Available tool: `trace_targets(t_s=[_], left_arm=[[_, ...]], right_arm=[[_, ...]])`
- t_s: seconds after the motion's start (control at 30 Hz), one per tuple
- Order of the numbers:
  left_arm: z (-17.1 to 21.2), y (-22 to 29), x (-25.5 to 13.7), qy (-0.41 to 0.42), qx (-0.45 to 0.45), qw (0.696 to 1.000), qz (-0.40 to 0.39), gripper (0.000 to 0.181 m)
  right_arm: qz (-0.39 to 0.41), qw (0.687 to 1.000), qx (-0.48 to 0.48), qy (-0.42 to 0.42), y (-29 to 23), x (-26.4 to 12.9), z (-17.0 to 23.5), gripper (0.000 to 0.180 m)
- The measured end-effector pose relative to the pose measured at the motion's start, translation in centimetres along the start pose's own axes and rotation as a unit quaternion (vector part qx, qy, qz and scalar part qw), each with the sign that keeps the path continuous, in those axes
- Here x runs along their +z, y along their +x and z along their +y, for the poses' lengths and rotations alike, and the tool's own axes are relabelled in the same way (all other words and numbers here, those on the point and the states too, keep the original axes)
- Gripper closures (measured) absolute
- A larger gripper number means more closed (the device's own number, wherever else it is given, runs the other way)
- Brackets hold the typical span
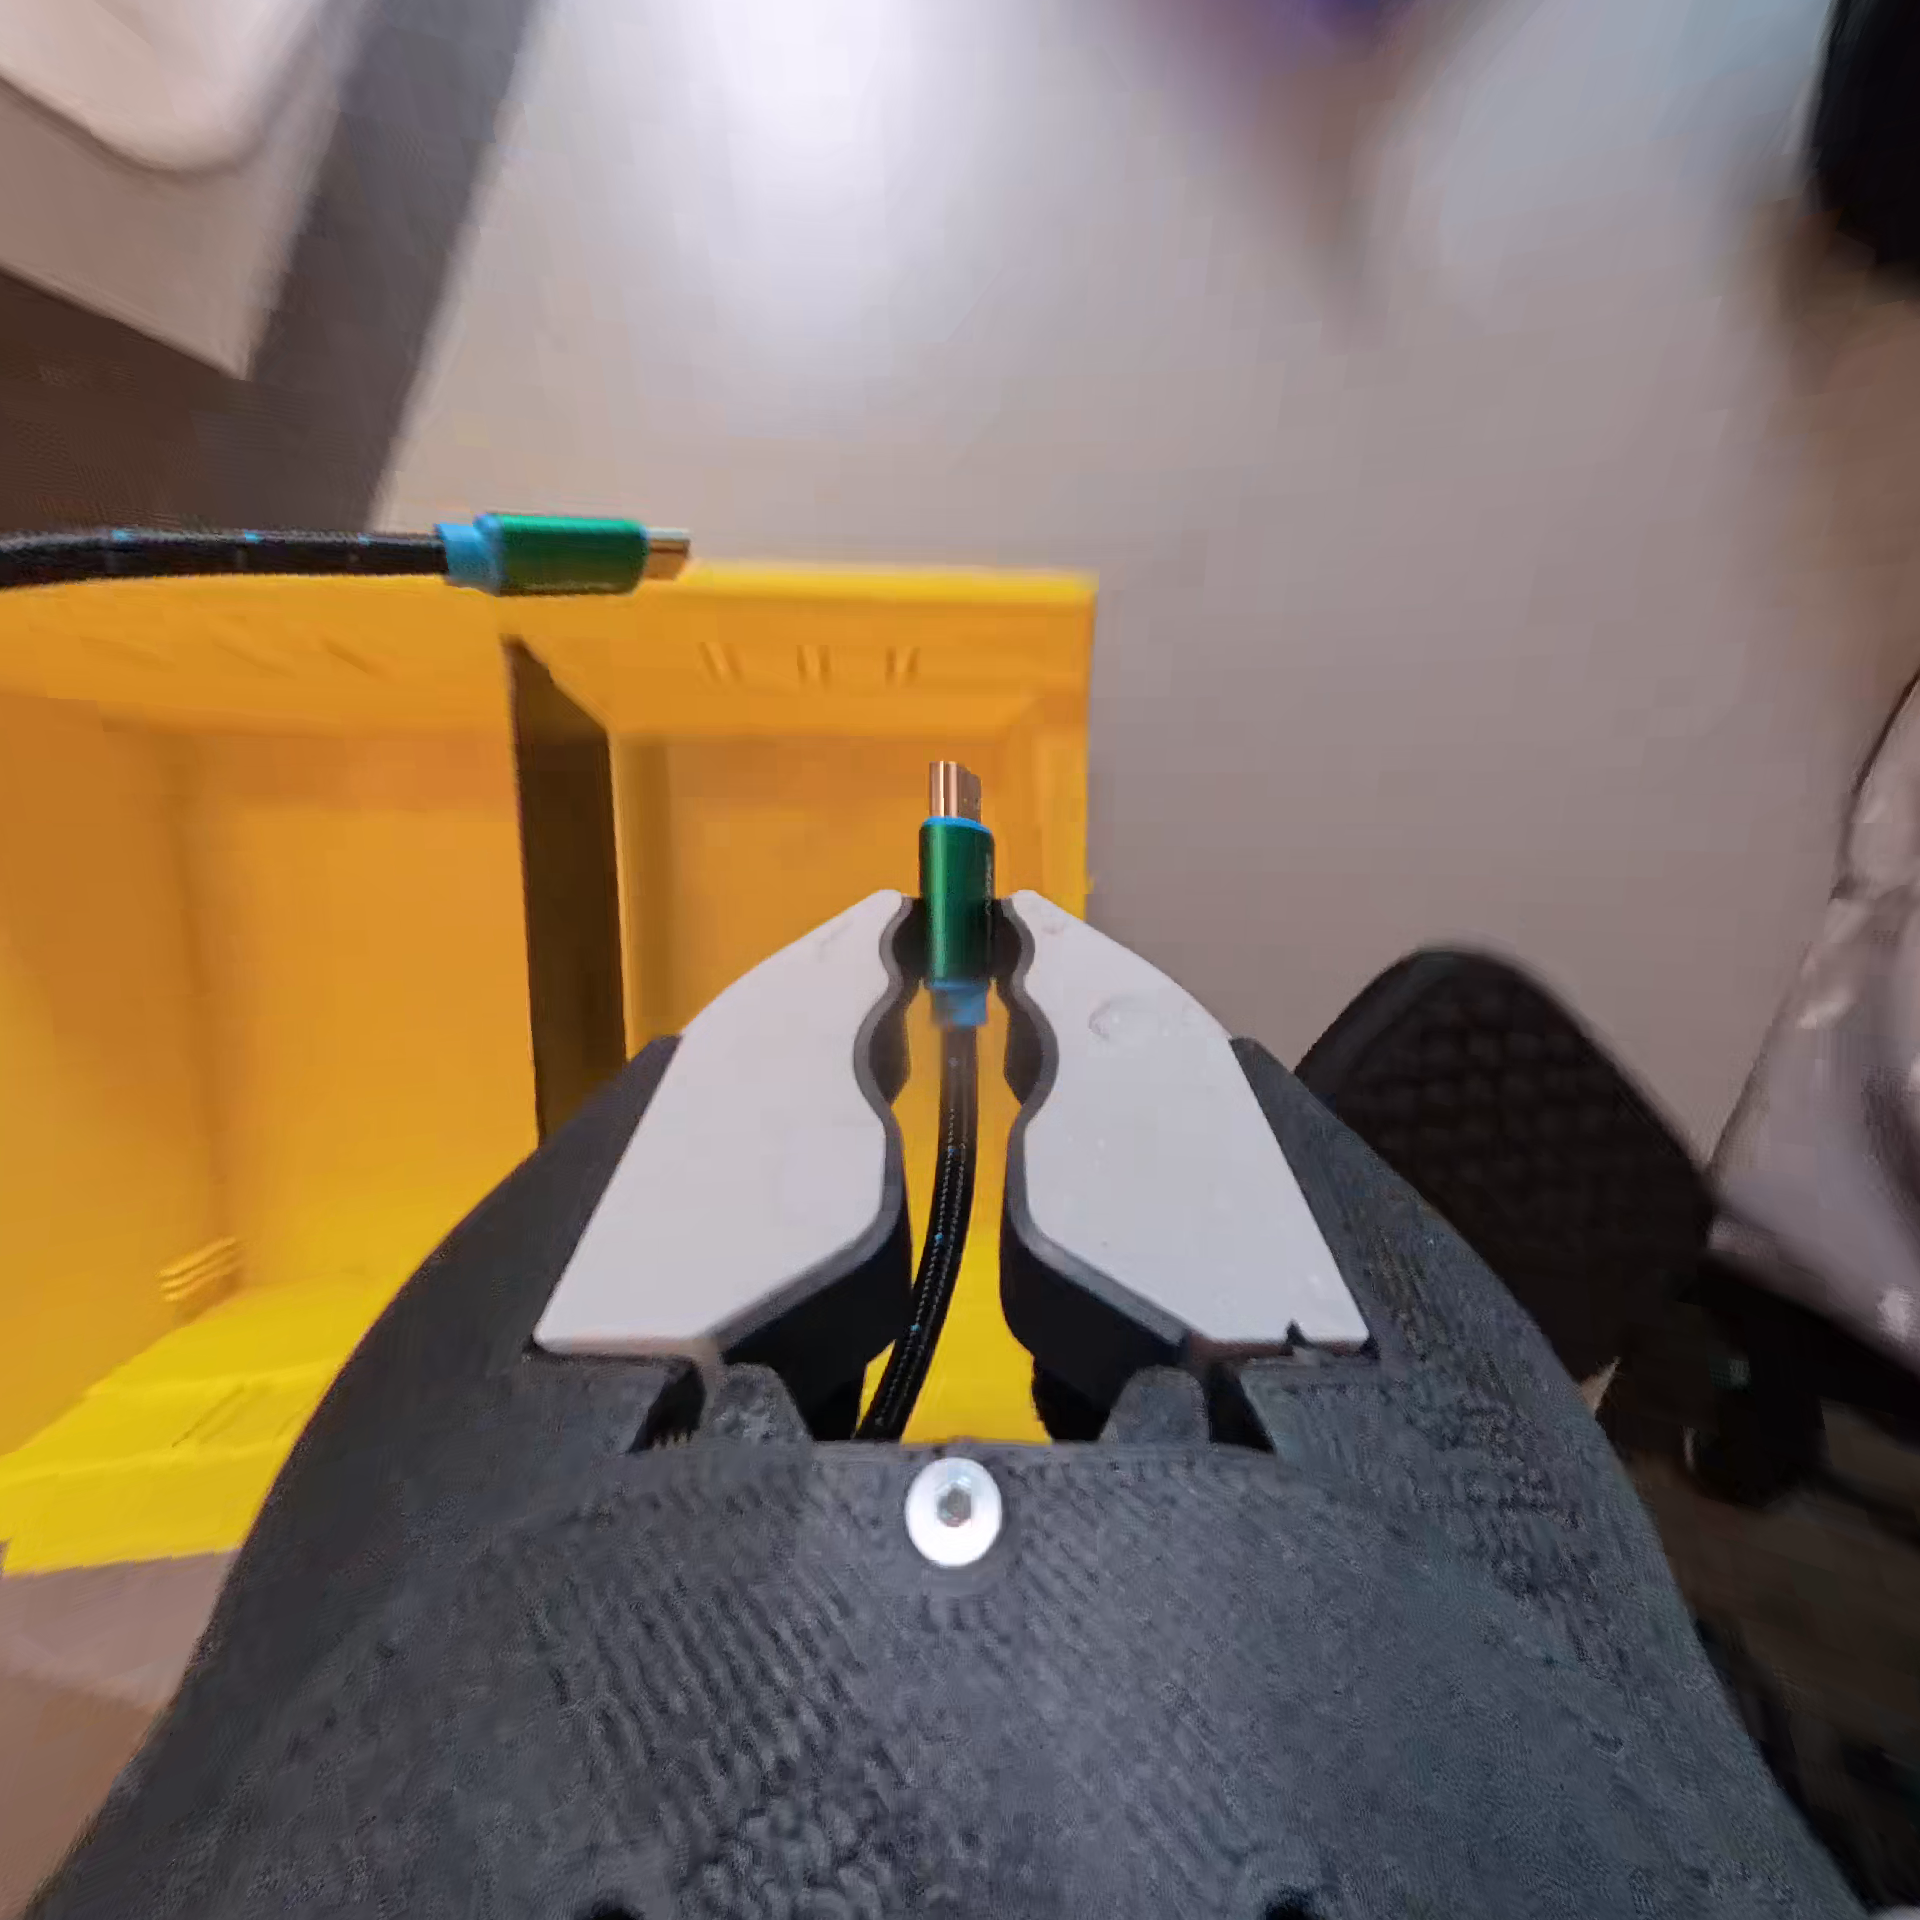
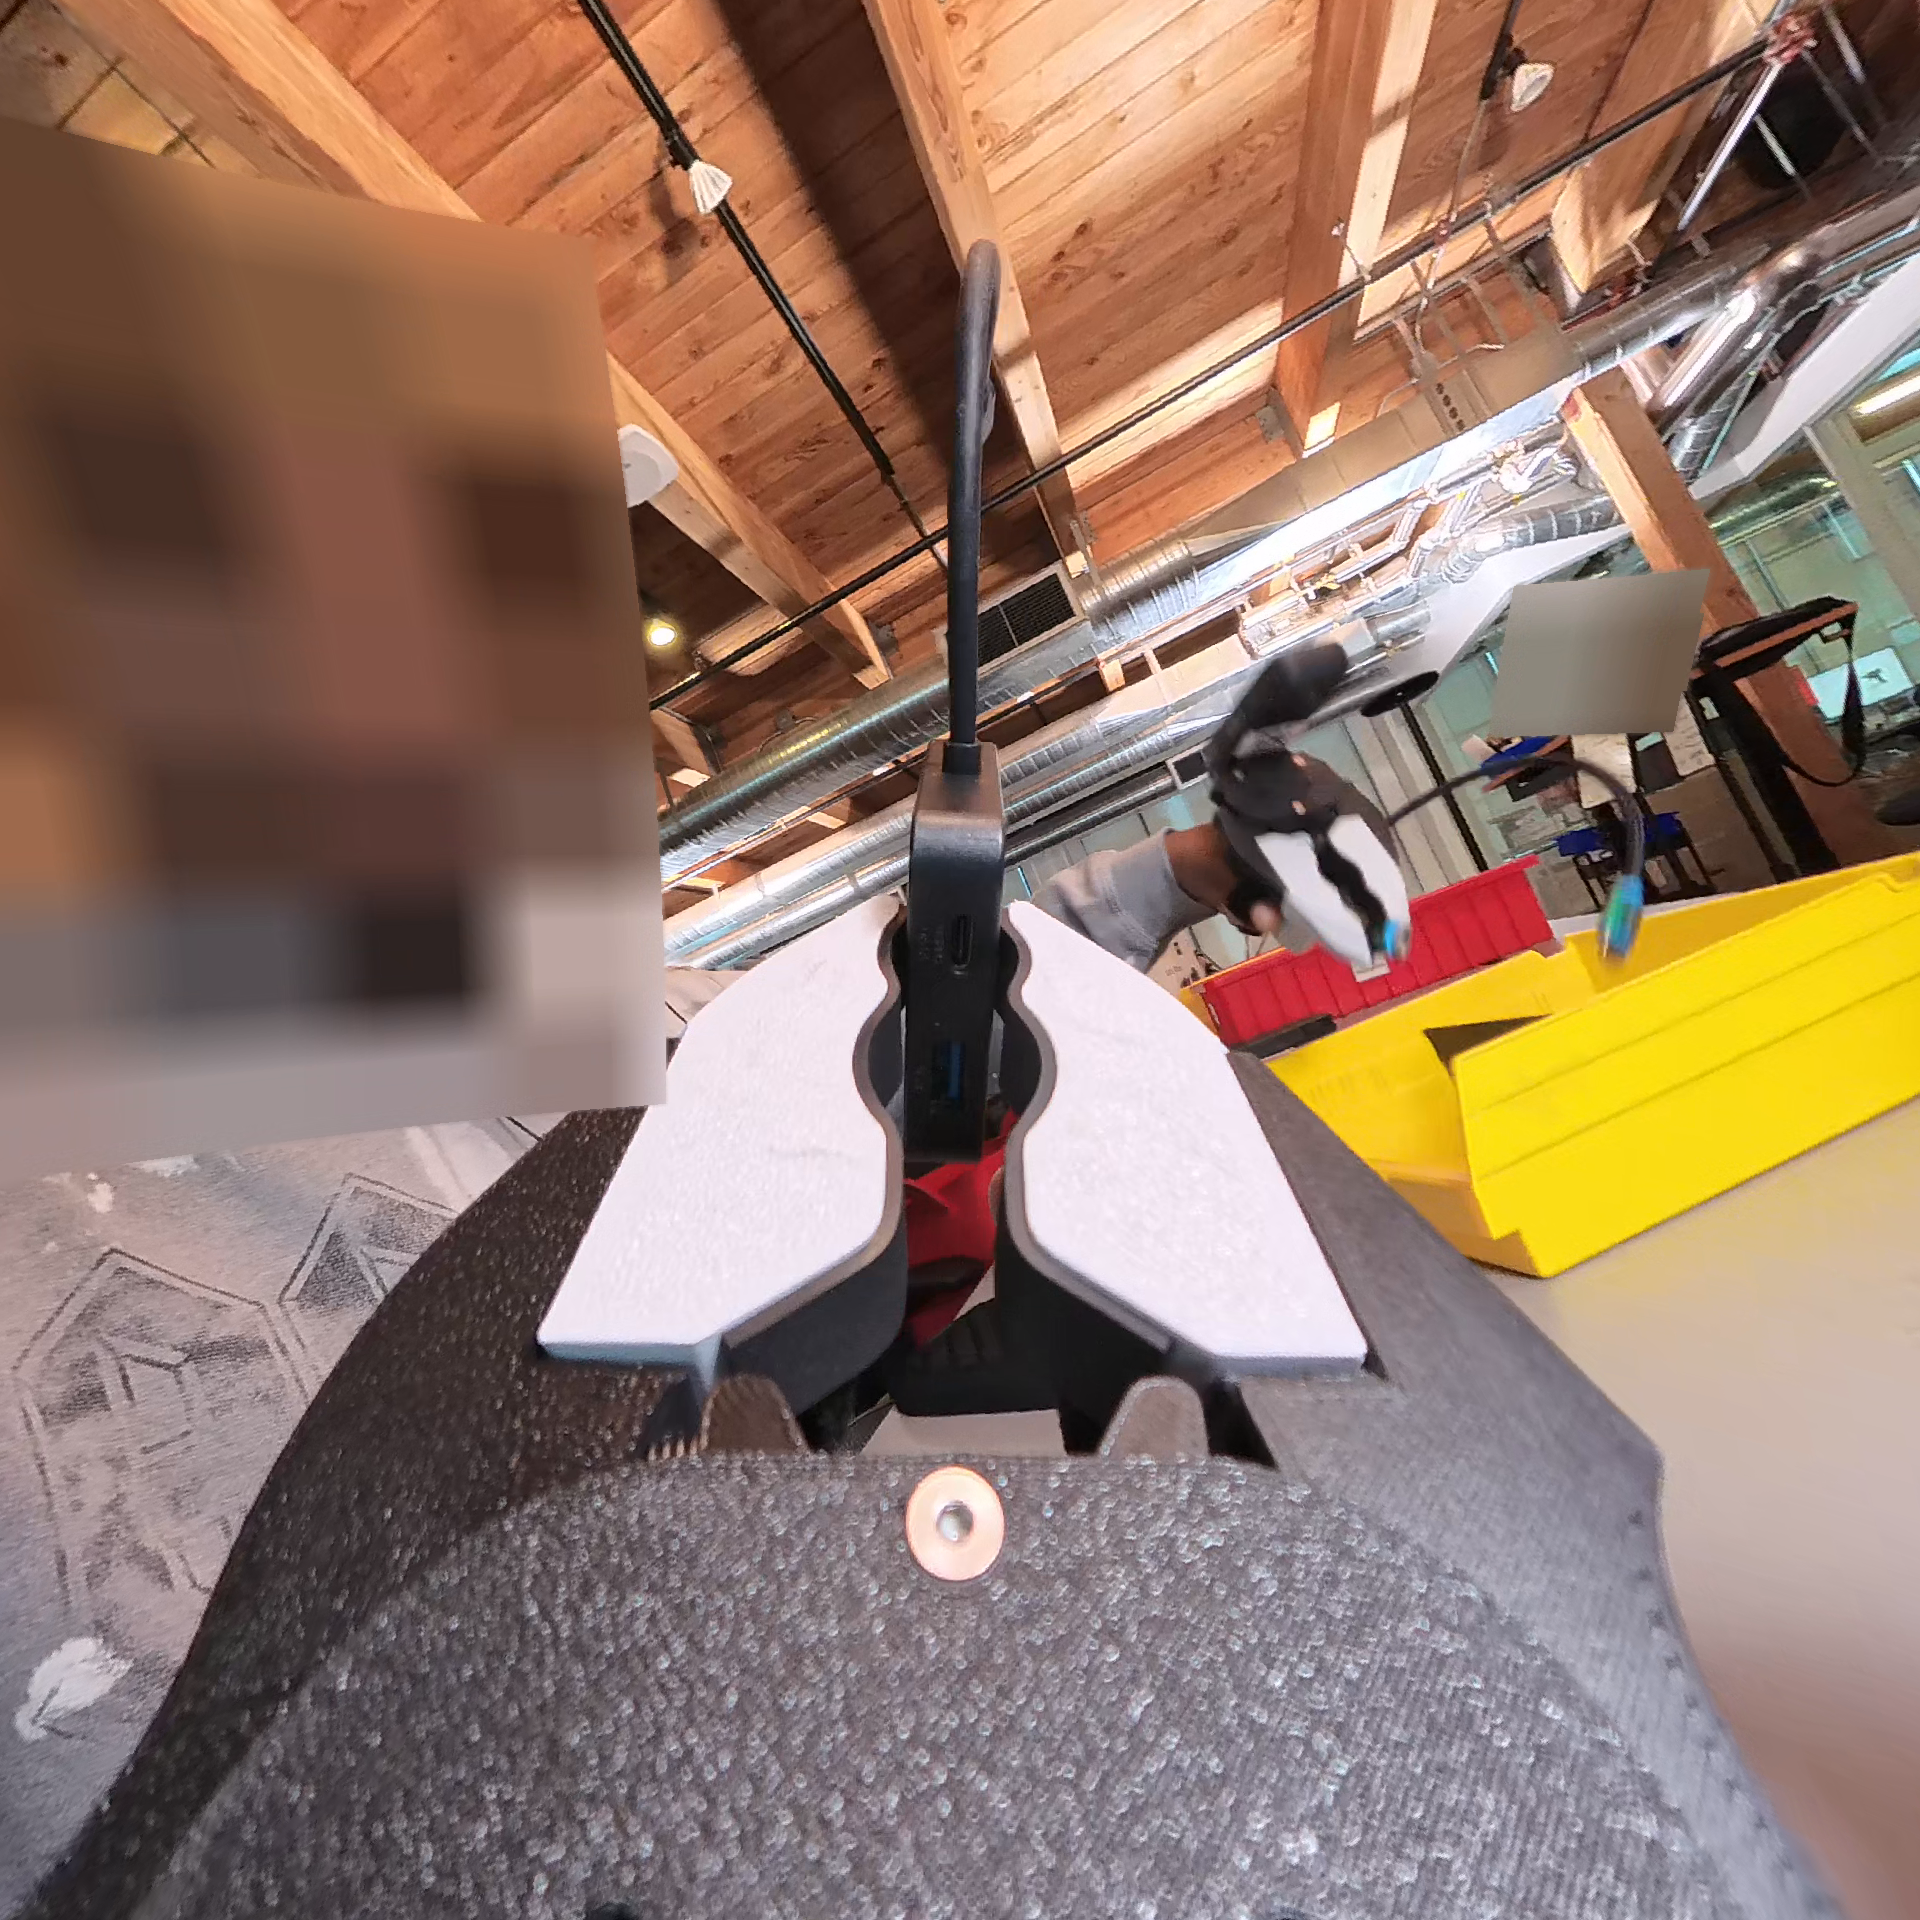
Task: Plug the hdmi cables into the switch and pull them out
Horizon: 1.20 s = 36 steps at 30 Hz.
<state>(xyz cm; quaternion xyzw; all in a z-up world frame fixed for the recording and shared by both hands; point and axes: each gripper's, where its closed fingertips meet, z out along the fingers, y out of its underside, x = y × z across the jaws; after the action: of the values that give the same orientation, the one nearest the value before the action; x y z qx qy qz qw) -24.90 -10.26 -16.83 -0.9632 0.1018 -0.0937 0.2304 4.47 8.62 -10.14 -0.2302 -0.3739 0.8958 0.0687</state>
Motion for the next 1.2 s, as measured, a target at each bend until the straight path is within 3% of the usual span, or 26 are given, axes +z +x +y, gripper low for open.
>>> trace_targets(t_s=[0.2, 0.33, 0.53, 0.7, 1.2], left_arm=[[-8.2, 9.1, -2.5, 0.225, -0.027, 0.967, 0.121, 0.167], [-11.1, 15.6, 0.1, 0.302, -0.055, 0.918, 0.251, 0.167], [-12.3, 20.0, 8.1, 0.259, -0.031, 0.924, 0.28, 0.167], [-11.9, 20.4, 13.0, 0.195, 0.008, 0.956, 0.219, 0.167], [-8.5, 21.5, 16.6, 0.125, 0.061, 0.964, 0.227, 0.167]], right_arm=[[0.002, 1.0, -0.005, -0.026, -0.5, 0.9, 0.6, 0.167], [0.033, 0.997, -0.007, -0.068, 0.1, 1.5, 1.6, 0.166], [0.118, 0.975, -0.005, -0.187, 2.4, 1.0, 4.5, 0.167], [0.153, 0.958, 0.03, -0.239, 3.6, 0.0, 6.1, 0.167], [0.166, 0.928, 0.132, -0.308, 5.5, -1.2, 10.9, 0.167]])
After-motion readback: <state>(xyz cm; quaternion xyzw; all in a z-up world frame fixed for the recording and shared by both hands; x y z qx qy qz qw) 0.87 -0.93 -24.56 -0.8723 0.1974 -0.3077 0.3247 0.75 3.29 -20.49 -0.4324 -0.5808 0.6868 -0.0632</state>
